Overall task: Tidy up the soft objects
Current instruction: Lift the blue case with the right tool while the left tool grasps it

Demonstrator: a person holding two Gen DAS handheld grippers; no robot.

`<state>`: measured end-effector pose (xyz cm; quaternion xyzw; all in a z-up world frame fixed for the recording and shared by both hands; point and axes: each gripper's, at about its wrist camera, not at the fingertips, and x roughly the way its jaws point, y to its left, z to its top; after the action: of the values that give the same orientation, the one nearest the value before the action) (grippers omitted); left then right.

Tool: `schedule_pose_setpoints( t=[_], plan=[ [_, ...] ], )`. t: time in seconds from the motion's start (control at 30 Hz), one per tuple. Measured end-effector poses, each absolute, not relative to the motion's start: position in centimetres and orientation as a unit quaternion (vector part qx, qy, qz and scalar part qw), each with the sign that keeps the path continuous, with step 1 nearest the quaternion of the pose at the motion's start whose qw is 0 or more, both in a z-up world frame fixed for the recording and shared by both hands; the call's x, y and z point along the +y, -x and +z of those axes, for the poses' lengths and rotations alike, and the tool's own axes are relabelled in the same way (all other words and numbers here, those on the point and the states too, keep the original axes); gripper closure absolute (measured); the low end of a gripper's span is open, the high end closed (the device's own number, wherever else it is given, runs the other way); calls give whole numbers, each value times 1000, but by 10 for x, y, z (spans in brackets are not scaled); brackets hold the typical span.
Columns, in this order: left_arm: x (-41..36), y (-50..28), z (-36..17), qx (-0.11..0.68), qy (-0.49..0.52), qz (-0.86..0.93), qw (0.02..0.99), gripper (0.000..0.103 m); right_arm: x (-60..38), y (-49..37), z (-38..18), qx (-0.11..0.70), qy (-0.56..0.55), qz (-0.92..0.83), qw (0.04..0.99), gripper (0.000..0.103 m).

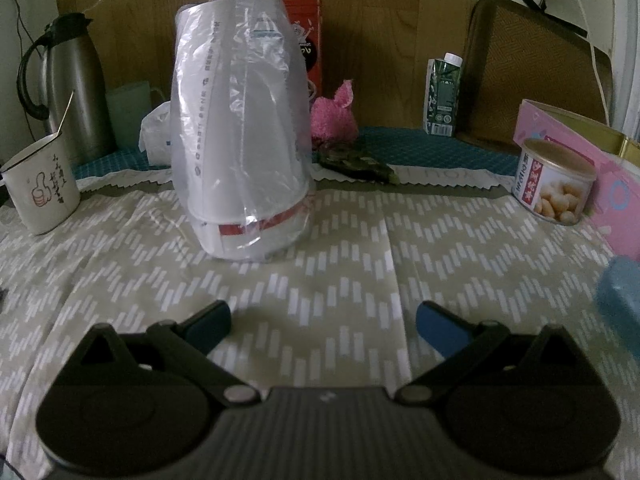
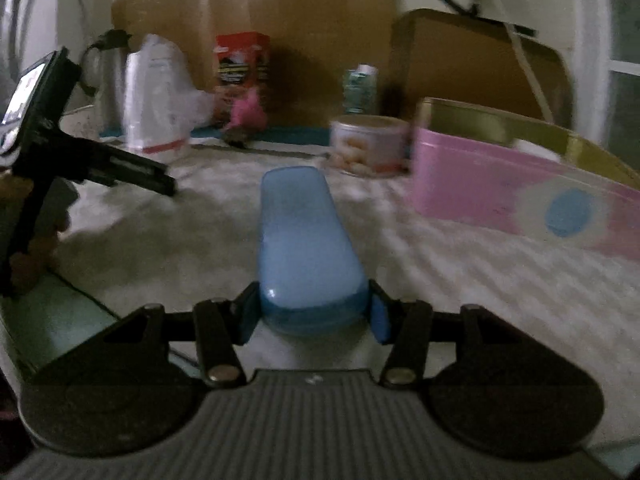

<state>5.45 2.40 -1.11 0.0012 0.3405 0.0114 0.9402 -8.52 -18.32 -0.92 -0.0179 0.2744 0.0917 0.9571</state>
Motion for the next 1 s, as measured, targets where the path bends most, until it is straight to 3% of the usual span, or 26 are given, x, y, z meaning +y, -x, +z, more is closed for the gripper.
schedule_pose_setpoints(
  t=[0.13, 0.37, 0.5, 0.67, 0.83, 1.0],
  plan=[
    [25, -55, -11, 341, 1, 8, 940, 0, -216, 97, -12, 271, 3, 8, 963, 35],
    [11, -46, 4, 331, 99, -89, 934, 1, -264, 111, -14, 264, -67, -44, 961, 35],
    [-33, -46, 13, 345, 83, -176, 918, 0, -263, 111, -14, 256, -71, -27, 964, 35],
    [-69, -36, 15, 368, 75, -238, 896, 0, -257, 101, -14, 253, -40, 4, 967, 32],
    [-83, -30, 6, 398, 73, -262, 876, 0, -258, 87, -6, 245, 11, 59, 968, 12],
    [-99, -37, -2, 398, 59, -279, 872, 3, -256, 56, -14, 290, 64, 132, 946, 11]
  ],
)
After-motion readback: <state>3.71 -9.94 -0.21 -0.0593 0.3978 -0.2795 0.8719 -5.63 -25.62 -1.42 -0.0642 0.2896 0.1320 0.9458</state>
